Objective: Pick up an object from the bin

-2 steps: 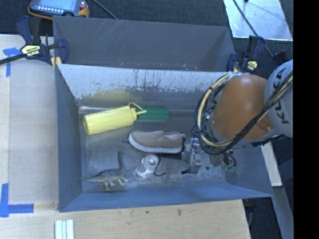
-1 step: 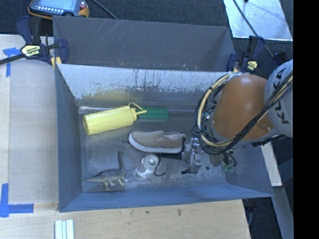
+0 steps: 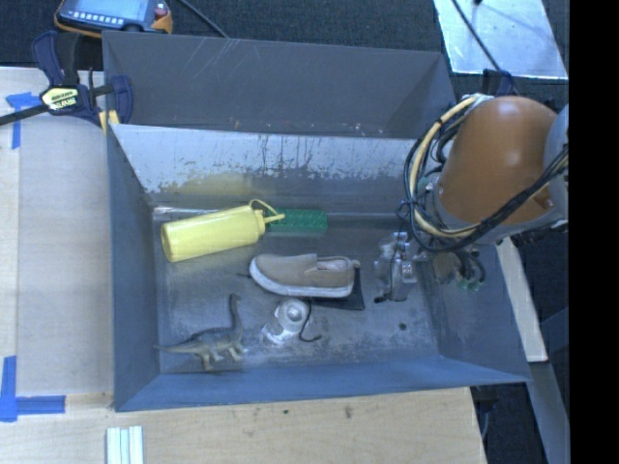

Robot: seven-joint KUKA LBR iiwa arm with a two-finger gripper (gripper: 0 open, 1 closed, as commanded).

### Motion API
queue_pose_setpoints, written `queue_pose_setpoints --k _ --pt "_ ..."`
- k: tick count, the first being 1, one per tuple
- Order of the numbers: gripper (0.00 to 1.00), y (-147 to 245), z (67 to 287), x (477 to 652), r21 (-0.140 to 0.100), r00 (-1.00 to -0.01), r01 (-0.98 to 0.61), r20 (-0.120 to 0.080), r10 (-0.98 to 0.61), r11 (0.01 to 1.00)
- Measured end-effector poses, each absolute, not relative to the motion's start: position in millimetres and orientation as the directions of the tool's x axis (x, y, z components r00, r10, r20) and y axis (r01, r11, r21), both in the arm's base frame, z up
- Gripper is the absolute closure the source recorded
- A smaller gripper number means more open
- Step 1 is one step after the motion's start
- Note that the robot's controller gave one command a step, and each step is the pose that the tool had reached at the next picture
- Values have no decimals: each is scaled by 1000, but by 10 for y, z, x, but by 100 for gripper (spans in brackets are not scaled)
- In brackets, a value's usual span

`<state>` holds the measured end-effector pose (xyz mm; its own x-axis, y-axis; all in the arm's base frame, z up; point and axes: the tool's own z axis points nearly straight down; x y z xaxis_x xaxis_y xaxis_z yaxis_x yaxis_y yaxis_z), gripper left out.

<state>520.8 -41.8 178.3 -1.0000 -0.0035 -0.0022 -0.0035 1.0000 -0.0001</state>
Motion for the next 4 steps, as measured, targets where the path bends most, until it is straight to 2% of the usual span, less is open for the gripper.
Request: queue_pose_setpoints --k 1,2,3,4 --pt "0 61 1624 4896 1 -1000 -21 -1 -21 1000" --pt "0 54 1628 4900 0 -1000 -20 -2 -20 1000" --pt "0 103 966 5262 -1 -998 -54 -8 -54 999" --pt "100 836 903 5083 0 -989 -144 -17 -144 990"
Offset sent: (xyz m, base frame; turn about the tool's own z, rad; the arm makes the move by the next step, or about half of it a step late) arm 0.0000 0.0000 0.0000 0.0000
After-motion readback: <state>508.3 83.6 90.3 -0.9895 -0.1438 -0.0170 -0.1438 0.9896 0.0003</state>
